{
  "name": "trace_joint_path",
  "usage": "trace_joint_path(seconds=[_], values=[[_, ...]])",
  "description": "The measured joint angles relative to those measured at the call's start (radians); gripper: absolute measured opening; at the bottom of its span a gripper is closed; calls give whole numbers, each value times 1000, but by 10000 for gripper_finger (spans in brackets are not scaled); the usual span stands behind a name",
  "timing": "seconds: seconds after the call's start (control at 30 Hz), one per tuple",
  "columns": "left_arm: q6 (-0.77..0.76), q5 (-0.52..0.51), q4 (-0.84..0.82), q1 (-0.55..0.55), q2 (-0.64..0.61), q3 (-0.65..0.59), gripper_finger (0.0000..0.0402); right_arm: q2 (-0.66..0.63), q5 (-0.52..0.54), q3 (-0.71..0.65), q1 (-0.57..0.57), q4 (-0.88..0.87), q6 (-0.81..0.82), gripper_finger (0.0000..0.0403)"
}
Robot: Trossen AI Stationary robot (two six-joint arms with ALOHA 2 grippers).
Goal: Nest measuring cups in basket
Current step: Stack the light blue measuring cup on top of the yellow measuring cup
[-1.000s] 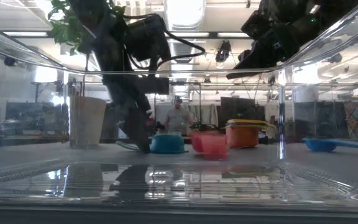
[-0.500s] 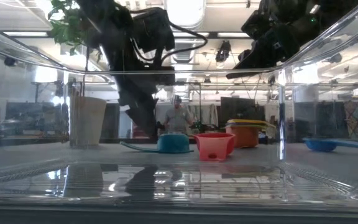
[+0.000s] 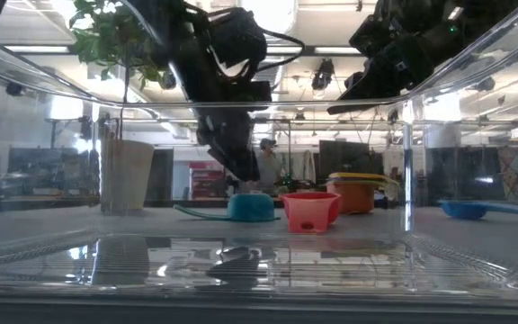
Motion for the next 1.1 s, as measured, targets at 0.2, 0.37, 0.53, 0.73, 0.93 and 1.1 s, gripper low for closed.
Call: trace_joint_path(seconds=[0.2,0.37,0.53,0.73,0.93,1.1], values=[[0,5,2,6,67,23,336,0,0,0,0,-1,-10,157],[7,35,-12,7,148,51,328,0,0,0,0,-1,-14,157],[9,47,-57,15,203,111,300,0,0,0,0,-2,-14,157],[28,59,-74,18,207,135,269,0,0,0,0,-6,-14,157],[26,57,-91,19,187,132,269,0,0,0,0,-9,-11,157],[24,27,-92,17,104,131,269,0,0,0,0,-9,-11,157]])
